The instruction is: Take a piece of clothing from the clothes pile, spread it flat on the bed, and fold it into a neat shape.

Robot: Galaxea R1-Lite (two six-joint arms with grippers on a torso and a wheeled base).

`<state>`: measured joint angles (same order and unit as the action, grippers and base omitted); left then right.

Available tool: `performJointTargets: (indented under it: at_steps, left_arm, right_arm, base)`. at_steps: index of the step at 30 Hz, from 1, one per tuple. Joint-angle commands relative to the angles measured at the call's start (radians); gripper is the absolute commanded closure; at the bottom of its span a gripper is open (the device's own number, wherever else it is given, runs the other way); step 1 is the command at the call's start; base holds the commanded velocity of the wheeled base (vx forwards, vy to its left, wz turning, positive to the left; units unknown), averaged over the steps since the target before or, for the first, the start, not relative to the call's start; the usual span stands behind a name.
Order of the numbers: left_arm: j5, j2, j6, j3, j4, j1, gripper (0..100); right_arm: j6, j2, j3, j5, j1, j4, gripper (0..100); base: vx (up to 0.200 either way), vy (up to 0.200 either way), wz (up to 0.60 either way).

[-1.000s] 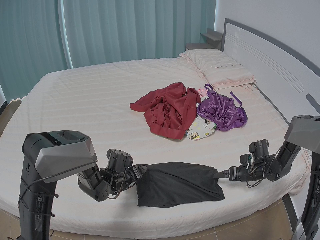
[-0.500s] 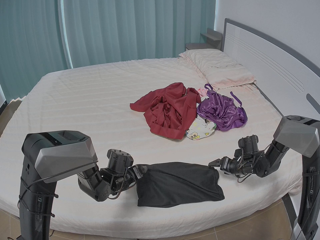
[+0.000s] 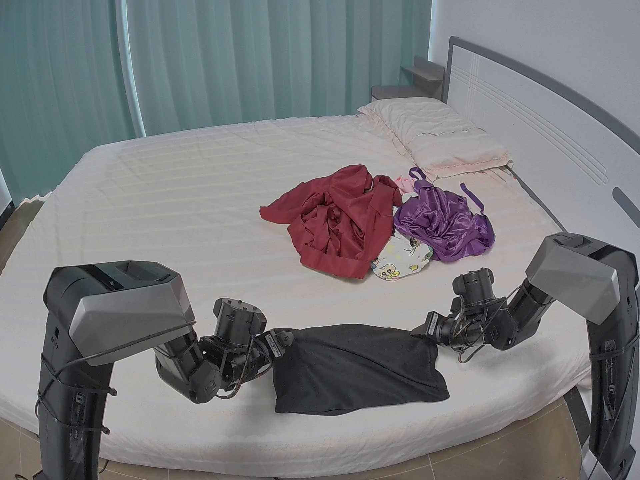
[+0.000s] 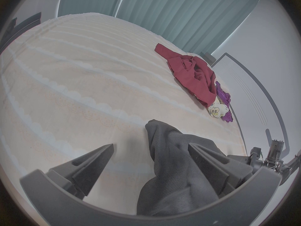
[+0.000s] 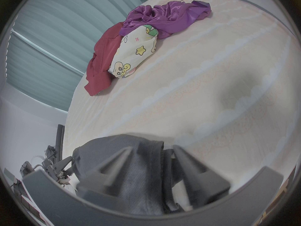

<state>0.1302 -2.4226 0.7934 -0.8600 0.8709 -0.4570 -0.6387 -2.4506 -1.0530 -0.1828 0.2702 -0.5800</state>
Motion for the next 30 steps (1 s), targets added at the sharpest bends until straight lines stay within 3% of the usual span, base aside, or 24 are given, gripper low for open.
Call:
performJointTargets:
  at_steps: [1,9,17,27,28,30]
  left_arm:
    - [0.000,0.000,0.000,0.001,0.000,0.001,0]
    - [0.003,0.002,-0.003,0.004,0.000,-0.005,0]
    - [0.002,0.002,-0.002,0.013,0.000,-0.008,0]
    - [0.002,0.002,-0.003,0.013,0.002,-0.008,0]
    - [0.002,0.002,-0.003,0.013,0.002,-0.008,0]
    - [0.002,0.002,-0.003,0.010,0.002,-0.008,0]
  right_arm:
    - [-0.004,-0.031,-0.030,0.009,0.001,0.000,100]
    - [-0.096,-0.019,-0.061,0.031,-0.014,-0.054,100]
    - [-0.091,-0.031,-0.053,0.055,-0.026,-0.166,100]
    - [-0.068,-0.062,-0.048,0.055,-0.025,-0.176,100]
    - [-0.068,-0.062,-0.048,0.055,-0.025,-0.176,0]
    - [-0.038,-0.071,-0.044,0.062,-0.028,-0.182,0]
  base:
    - [0.000,0.000,0.00]
    - [0.000,0.000,0.00]
    - [0.000,0.000,0.00]
    - [0.000,0.000,0.00]
    - [0.000,0.000,0.00]
    - [0.000,0.000,0.00]
